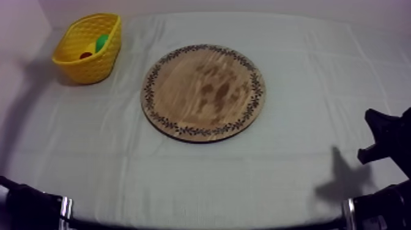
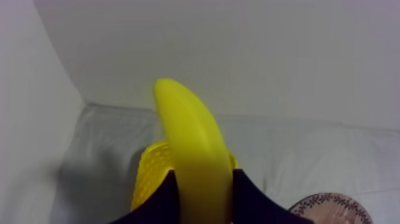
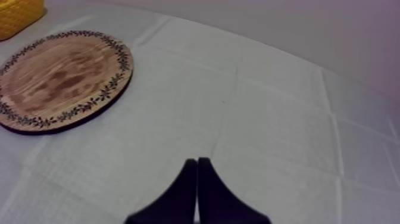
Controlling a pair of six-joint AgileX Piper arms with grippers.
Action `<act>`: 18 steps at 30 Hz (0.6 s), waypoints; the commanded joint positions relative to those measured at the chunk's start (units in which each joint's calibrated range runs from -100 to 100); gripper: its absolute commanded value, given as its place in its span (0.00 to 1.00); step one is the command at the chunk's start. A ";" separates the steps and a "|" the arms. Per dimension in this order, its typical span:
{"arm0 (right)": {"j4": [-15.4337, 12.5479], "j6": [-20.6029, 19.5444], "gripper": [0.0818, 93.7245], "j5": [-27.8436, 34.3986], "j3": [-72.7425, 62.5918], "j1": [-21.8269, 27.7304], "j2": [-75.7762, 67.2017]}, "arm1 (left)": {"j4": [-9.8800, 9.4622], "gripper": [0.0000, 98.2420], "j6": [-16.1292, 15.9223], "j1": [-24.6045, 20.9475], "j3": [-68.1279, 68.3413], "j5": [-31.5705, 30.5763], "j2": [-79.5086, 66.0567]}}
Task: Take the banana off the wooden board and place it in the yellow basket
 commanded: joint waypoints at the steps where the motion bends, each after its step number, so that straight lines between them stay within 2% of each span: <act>1: 0.02 0.01 0.00 0.02 -0.03 0.00 0.00 | -0.10 0.17 0.11 -0.06 -0.10 -0.06 2.16; 18: 0.02 0.01 0.00 0.02 -0.03 0.00 0.00 | -2.87 0.15 1.41 -0.53 -0.71 0.06 19.39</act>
